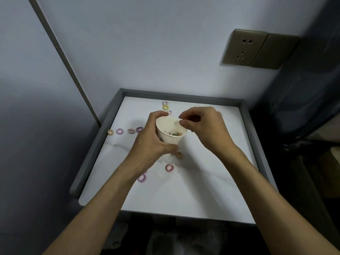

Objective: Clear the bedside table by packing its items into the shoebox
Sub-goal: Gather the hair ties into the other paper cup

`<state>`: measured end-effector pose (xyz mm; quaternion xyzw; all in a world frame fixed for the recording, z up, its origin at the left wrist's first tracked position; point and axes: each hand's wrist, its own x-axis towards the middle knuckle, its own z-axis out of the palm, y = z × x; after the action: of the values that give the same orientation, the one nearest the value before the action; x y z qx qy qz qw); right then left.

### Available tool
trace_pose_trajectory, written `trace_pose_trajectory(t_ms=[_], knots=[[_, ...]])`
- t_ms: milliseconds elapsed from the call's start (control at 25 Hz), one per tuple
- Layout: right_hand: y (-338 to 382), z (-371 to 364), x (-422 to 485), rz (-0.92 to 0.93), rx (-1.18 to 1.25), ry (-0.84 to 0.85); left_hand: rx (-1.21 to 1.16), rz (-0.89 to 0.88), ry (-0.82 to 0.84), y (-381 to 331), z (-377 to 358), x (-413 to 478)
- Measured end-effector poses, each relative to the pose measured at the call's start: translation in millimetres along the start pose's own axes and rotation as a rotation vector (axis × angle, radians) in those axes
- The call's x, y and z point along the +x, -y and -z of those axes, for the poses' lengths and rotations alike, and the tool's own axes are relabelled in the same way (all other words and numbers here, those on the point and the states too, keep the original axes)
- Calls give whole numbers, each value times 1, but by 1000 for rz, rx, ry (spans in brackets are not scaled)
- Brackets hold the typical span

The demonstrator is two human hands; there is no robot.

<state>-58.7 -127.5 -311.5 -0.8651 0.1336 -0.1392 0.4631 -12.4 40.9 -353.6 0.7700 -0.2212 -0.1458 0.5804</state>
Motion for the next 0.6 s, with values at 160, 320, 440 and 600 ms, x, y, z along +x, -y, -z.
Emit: trace_pose_trajectory(t_ms=[160, 320, 440, 600], knots=[[-6, -7, -5, -153, 253, 61, -15, 24, -26, -2, -3, 1], [-29, -3, 4, -160, 287, 64, -21, 44, -80, -6, -4, 2], [-73, 17, 33, -201, -145, -160, -31, 62, -123, -7, -2, 3], [-108, 35, 76, -214, -406, -40, -22, 74, -130, -7, 1, 8]])
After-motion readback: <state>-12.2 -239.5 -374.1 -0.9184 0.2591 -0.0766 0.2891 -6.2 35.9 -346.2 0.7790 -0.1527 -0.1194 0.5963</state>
